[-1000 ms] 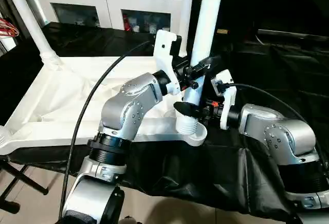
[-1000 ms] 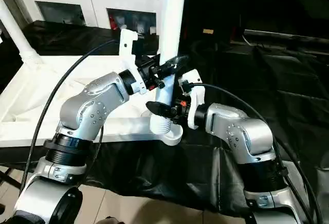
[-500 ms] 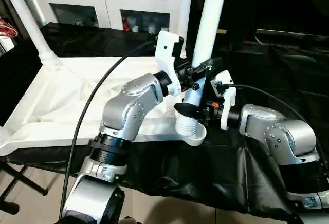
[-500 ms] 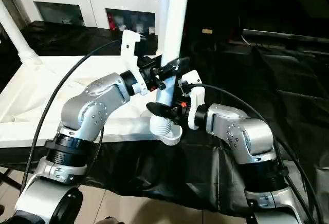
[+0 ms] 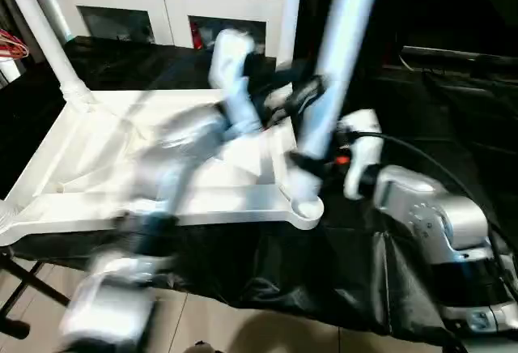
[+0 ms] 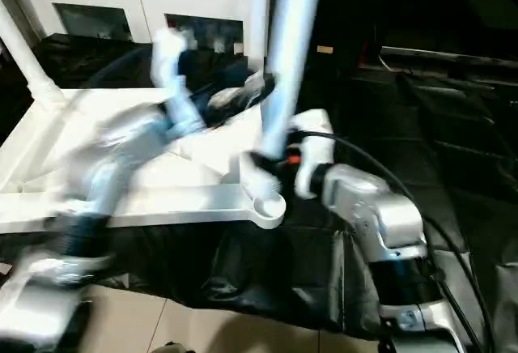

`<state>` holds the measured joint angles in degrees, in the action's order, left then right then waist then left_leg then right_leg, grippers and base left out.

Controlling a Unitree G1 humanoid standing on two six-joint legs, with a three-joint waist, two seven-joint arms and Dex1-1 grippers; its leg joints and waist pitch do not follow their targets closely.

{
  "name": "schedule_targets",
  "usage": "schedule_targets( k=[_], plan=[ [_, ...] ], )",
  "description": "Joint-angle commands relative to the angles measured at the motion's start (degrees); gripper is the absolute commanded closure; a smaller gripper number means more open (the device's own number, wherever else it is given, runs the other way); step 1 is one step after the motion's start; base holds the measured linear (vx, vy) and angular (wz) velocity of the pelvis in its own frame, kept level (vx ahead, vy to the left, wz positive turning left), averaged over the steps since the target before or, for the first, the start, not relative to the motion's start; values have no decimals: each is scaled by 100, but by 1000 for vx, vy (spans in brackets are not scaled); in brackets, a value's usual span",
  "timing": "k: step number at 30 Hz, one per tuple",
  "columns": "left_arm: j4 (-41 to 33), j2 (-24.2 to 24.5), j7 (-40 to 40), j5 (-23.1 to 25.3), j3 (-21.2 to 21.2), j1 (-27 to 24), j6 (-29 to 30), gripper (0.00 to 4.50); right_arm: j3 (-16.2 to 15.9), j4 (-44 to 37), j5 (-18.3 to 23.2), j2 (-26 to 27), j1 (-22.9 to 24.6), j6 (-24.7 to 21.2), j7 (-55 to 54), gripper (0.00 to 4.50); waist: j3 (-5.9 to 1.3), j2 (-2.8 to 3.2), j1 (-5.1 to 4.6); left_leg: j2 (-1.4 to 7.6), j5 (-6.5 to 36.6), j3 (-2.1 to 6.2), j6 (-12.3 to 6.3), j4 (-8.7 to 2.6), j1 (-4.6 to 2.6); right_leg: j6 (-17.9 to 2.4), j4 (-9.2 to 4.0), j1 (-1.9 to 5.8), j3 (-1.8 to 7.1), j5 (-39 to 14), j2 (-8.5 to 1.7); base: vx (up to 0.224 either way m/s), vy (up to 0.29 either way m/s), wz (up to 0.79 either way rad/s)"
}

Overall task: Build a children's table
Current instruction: Pick table leg

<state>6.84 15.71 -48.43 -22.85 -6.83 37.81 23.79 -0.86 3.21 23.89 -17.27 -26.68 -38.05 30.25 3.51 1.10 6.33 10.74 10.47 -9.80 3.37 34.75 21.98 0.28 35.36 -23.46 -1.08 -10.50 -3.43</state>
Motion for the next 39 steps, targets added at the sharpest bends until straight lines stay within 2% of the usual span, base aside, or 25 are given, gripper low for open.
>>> schedule_targets(
  k=[1,2,3,4,9,10,11,14,15,21,24,28,29,31,34,36,37,39],
  plan=[
    [-74,206,-432,324,-416,-143,-92,152,115,-37,-70,14,-6,189,-115,261,-467,-45,-15,141,427,20,106,-377,-103,-1006,-306,295,154,-517,-329,0,0,0],
    [-72,225,-449,340,-436,-153,-99,152,118,-37,-70,16,-5,192,-120,261,-462,-51,-16,147,430,18,99,-384,-106,-1029,-299,293,155,-454,-332,0,0,0],
    [60,457,-648,616,-763,-292,-274,152,138,-57,-59,28,30,260,-131,261,-459,-49,-16,150,470,11,108,-384,-114,-1065,-303,288,157,-443,-333,0,0,0],
    [60,457,-648,616,-763,-292,-274,152,138,-57,-59,28,30,260,-131,261,-459,-41,1,152,521,15,94,-386,-122,-1060,-319,278,158,-511,-340,0,0,0],
    [763,745,-937,1407,-1524,-523,-960,152,38,-212,-11,52,107,367,95,261,-444,-44,-28,143,724,15,182,-411,-104,-948,-337,292,173,-729,-342,0,0,0],
    [884,771,-961,1498,-1603,-531,-1007,170,21,-246,-3,61,118,368,133,261,-450,-44,-23,145,717,20,181,-411,-107,-942,-338,297,173,-719,-349,0,0,0],
    [884,771,-961,1498,-1603,-531,-1007,188,21,-246,-3,61,118,368,133,261,-455,-39,-22,148,697,18,186,-408,-109,-953,-326,292,176,-651,-350,0,0,0],
    [1120,819,-1147,1590,-1691,-553,-1094,204,-35,-331,13,59,156,369,188,261,-455,-41,-22,154,711,18,196,-412,-106,-1064,-319,290,171,-583,-357,0,0,0],
    [1120,819,-1147,1590,-1691,-553,-1094,219,-35,-331,13,59,156,369,188,261,-448,-22,-28,148,783,15,208,-412,-109,-1081,-332,284,173,-655,-356,0,0,0],
    [1887,792,-1306,1747,-1711,-444,-1635,269,-142,-386,-19,41,244,413,276,261,-444,-33,-32,148,883,22,215,-417,-109,-1054,-344,284,182,-792,-368,0,0,0],
    [1999,770,-1349,1729,-1677,-407,-1713,275,-149,-397,-30,44,257,410,299,261,-444,-36,-31,154,898,24,218,-420,-111,-1099,-337,279,178,-782,-369,0,0,0],
    [2451,766,-1393,1910,-1669,-234,-2054,315,-211,-429,-57,14,301,392,380,261,-450,-28,-20,155,891,28,216,-418,-113,-1108,-333,288,179,-743,-375,0,0,0],
    [2491,764,-1401,1915,-1664,-217,-2073,317,-218,-433,-55,9,305,388,387,261,-454,-28,-19,157,871,27,211,-414,-111,-1124,-321,290,181,-678,-379,0,0,0],
    [2590,757,-1439,1912,-1645,-171,-2111,352,-237,-444,-56,-8,318,381,406,261,-454,-26,-15,160,851,28,207,-415,-113,-1152,-314,287,179,-623,-379,0,0,0],
    [2754,711,-1550,1848,-1581,-102,-2166,363,-271,-434,-70,-35,334,388,429,261,-452,-27,-12,154,860,24,204,-411,-111,-1180,-321,292,180,-620,-380,0,0,0],
    [2861,693,-1607,1849,-1571,-61,-2243,393,-282,-432,-79,-44,342,393,441,261,-445,-27,-6,161,923,26,208,-417,-113,-1197,-328,288,180,-687,-386,0,0,0],
    [2970,691,-1667,1875,-1587,-16,-2310,398,-289,-431,-85,-51,344,392,450,261,-449,3,3,161,934,32,215,-413,-117,-1202,-329,286,182,-693,-391,0,0,0],
    [3076,689,-1714,1905,-1606,29,-2372,401,-291,-432,-89,-54,346,393,454,261,-450,-18,-1,158,953,33,229,-418,-116,-1195,-325,294,180,-684,-387,0,0,0]
  ],
)
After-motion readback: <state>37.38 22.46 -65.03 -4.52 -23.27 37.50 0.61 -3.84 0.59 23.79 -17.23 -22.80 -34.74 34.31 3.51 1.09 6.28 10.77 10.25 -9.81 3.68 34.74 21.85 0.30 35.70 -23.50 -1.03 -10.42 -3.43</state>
